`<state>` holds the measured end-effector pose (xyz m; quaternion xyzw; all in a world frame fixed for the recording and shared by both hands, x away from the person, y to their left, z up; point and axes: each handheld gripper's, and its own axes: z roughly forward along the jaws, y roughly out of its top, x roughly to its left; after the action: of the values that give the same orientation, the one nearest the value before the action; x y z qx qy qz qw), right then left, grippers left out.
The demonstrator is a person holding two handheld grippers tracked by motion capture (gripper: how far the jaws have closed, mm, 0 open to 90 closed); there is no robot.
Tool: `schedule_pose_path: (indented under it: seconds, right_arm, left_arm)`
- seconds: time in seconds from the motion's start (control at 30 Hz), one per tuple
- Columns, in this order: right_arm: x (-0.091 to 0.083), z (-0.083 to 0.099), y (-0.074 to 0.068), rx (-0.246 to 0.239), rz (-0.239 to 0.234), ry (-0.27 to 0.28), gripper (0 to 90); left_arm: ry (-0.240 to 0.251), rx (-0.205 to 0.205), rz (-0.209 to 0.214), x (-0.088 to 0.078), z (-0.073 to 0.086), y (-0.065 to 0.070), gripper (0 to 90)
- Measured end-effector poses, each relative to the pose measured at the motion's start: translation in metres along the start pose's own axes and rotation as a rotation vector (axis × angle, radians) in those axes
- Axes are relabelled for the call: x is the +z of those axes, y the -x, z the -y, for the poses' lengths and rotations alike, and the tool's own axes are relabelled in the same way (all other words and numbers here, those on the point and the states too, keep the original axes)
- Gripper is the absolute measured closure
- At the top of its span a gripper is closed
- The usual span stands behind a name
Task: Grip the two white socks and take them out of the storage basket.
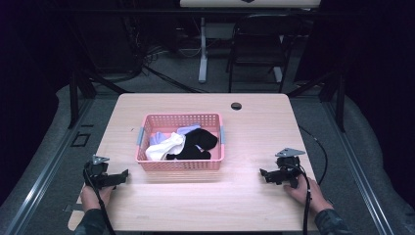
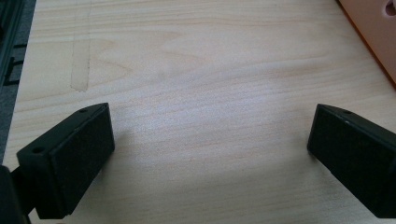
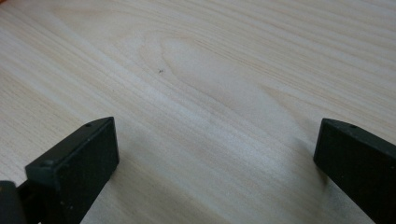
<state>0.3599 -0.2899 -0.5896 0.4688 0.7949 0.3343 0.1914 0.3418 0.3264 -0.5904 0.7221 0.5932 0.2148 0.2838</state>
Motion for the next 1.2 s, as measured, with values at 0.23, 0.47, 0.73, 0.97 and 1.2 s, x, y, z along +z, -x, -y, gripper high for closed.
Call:
schedule_pose_path:
  seconds: [0.23,0.47,0.73,0.97,1.2]
  right_arm:
    - [0.0,0.0,0.0,-0.001,0.004,-0.002,0.0]
    - [0.0,0.0,0.0,-0.002,0.002,-0.001,0.0]
    - [0.0,0.0,0.0,-0.002,0.003,-0.001,0.0]
    - [0.0,0.0,0.0,-0.003,0.003,-0.002,0.0]
    - [0.0,0.0,0.0,-0.001,0.001,0.0,0.0]
  left_arm:
    - [0.0,0.002,0.002,0.0,0.0,0.0,0.4]
    - [-0.001,0.003,0.003,0.0,-0.001,0.0,0.4]
    - [-0.02,0.011,-0.006,-0.001,-0.003,-0.001,1.1]
    - [-0.014,-0.006,-0.005,-0.009,-0.004,-0.007,0.1]
    - [0.015,-0.004,0.034,-0.025,-0.013,-0.009,0.0]
